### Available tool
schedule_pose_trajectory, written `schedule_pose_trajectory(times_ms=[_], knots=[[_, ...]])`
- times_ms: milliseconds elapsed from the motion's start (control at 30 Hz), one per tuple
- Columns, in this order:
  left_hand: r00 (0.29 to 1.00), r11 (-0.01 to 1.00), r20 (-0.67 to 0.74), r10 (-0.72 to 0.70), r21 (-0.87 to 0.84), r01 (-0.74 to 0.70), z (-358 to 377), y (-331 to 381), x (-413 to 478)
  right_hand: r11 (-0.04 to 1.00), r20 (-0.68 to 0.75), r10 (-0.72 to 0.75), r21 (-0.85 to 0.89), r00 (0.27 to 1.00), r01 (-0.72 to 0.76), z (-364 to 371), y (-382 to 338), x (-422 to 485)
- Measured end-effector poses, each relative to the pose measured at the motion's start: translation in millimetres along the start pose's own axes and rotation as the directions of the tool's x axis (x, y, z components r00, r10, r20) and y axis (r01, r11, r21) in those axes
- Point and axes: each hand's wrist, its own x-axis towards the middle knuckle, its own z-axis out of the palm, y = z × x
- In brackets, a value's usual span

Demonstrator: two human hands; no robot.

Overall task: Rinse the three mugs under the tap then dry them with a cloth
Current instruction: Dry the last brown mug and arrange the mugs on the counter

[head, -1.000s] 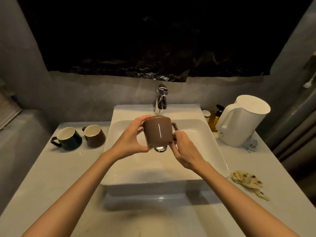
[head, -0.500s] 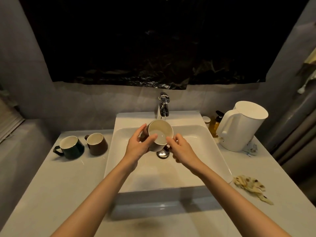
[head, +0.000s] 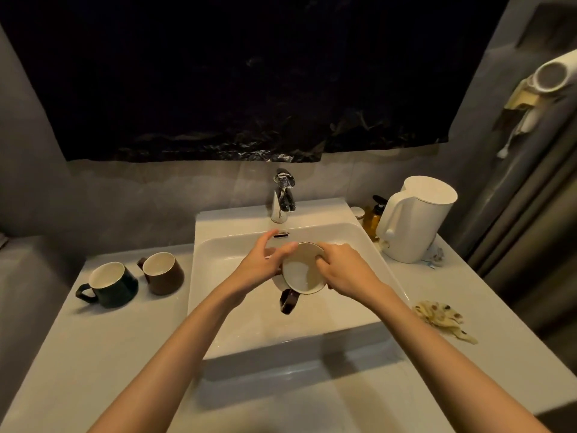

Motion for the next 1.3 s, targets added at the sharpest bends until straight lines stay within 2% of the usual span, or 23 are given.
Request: schedule_pose_trajectory(times_ms=[100,133,267,367,467,600,667,733,800,833,900,967,1033,1100,1200,1300], knots=[[0.983,0.981,-0.156,0.099,0.178,-0.071,8,-5,-8,0.978,-0.028,0.174,0.119,0.984,-0.169,2,13,-6],[0.982,0.972,-0.143,0.125,0.217,-0.092,12,-8,-14,0.96,-0.022,0.232,0.163,0.972,-0.226,2,19,-6],[0.986,0.957,0.062,0.155,0.238,-0.165,36,-17,-31,0.874,0.033,0.401,0.284,0.915,-0.394,-3,43,-6],[0.974,0.956,0.133,0.181,0.207,-0.206,56,-12,-28,0.842,0.08,0.426,0.331,0.901,-0.427,-6,59,-9],[0.976,0.973,0.174,0.13,0.167,-0.159,79,-6,-23,0.819,0.141,0.413,0.375,0.9,-0.434,-9,79,-12],[0.993,0.999,0.113,0.039,-0.015,-0.038,108,-1,-7,0.7,0.313,0.32,0.558,0.894,-0.446,-26,109,-24],[0.997,0.992,0.078,-0.009,-0.121,0.018,120,1,2,0.662,0.285,0.336,0.606,0.898,-0.44,-31,136,-31],[0.998,0.98,0.049,-0.045,-0.194,0.054,134,1,10,0.712,0.096,0.427,0.578,0.899,-0.4,-29,179,-37],[0.997,0.966,0.025,-0.068,-0.248,0.072,148,3,16,0.833,-0.087,0.466,0.377,0.88,-0.404,-22,232,-42],[0.997,0.957,0.011,-0.078,-0.278,0.078,154,5,18,0.865,-0.087,0.469,0.246,0.879,-0.438,-16,259,-45],[0.996,0.94,-0.016,-0.093,-0.33,0.083,166,8,22,0.865,0.05,0.497,0.04,0.866,-0.499,2,305,-48],[0.994,0.928,-0.028,-0.104,-0.361,0.087,175,8,25,0.869,0.195,0.492,-0.048,0.848,-0.493,24,339,-45],[0.992,0.919,-0.036,-0.122,-0.381,0.1,183,5,26,0.893,0.27,0.449,-0.109,0.852,-0.436,46,358,-44],[0.986,0.91,-0.056,-0.158,-0.396,0.123,190,2,28,0.914,0.27,0.406,-0.135,0.873,-0.384,62,370,-43],[0.973,0.89,-0.095,-0.21,-0.43,0.15,195,1,29,0.937,0.143,0.348,-0.102,0.927,-0.335,68,376,-47],[0.967,0.884,-0.102,-0.232,-0.436,0.166,195,3,29,0.906,-0.06,0.407,0.155,0.911,-0.394,49,363,-43]])
